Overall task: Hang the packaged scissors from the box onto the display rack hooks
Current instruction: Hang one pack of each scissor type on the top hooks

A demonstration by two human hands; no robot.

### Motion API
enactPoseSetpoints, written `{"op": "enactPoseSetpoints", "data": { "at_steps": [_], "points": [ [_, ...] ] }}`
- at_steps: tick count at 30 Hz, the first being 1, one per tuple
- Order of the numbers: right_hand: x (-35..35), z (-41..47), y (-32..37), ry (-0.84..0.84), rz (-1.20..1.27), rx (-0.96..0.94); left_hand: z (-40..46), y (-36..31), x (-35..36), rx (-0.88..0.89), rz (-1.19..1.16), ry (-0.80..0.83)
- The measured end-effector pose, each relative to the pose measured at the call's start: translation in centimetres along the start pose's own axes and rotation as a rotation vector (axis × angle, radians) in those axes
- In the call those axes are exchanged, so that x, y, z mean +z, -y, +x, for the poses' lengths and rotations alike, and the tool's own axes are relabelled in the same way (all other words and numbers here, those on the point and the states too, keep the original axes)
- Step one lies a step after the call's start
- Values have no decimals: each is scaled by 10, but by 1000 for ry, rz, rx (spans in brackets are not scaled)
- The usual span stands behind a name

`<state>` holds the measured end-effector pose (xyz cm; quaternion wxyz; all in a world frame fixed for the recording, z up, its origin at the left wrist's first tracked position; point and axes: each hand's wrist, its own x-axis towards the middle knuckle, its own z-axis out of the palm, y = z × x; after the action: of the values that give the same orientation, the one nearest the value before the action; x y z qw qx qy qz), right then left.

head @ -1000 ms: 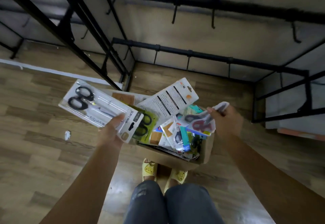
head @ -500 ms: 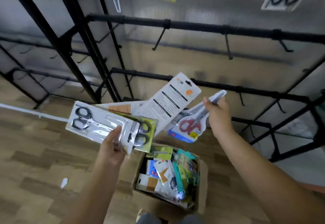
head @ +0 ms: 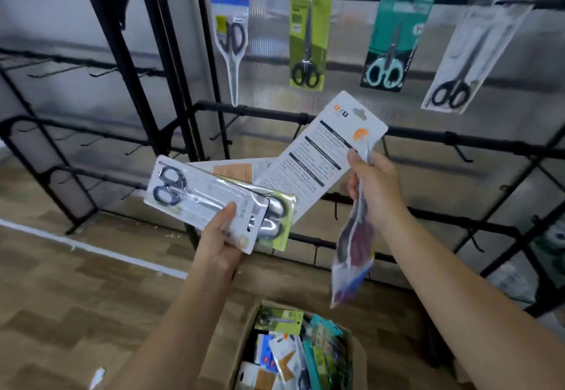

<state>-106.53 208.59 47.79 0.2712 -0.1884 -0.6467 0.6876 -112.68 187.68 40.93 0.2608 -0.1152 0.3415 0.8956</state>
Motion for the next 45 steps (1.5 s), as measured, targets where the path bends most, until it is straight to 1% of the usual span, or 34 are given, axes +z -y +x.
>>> {"op": "enactPoseSetpoints", "data": {
  "at_steps": [3, 6, 10, 13, 17, 21, 23, 26, 28, 31, 32, 36, 38, 40, 42, 45],
  "points": [
    [5, 2, 14, -14, 4, -44, 1, -7, 13, 18, 117, 100],
    [1, 7, 35, -17, -40, -80, 2, -14, 25, 123, 269, 129],
    [-3, 17, 60, 88, -199, -133, 5, -22, 49, 105, 465, 186],
    [12, 19, 63, 159, -284, -143, 8, -19, 68, 86, 597, 251],
    [25, 23, 55, 164, -283, -119, 12, -17, 84, 77, 633, 305],
    [30, 31, 54, 128, -291, -163, 16, -17, 93, 67, 643, 373],
    [30, 35, 55, 106, -285, -151, 19, -16, 97, 62, 631, 364],
    [25, 41, 58, 59, -266, -108, 26, -14, 97, 98, 599, 307],
    [20, 47, 64, -16, -207, -114, 32, -13, 93, 99, 572, 241],
    [15, 56, 79, -142, -120, -183, 41, -13, 87, 60, 529, 111],
    [14, 59, 86, -189, -40, -200, 43, -12, 84, 51, 516, 75],
    [7, 74, 111, -350, 536, -147, 49, -10, 77, 46, 442, -15],
    [4, 82, 116, -383, 743, -100, 49, -6, 76, 55, 402, -27],
    [5, 85, 110, -372, 876, -46, 47, -2, 80, 52, 368, -2],
    [10, 84, 96, -357, 918, 26, 45, 3, 86, 15, 336, 31],
    [17, 76, 71, -358, 872, 107, 41, 7, 93, -42, 248, 112]
  ]
}}
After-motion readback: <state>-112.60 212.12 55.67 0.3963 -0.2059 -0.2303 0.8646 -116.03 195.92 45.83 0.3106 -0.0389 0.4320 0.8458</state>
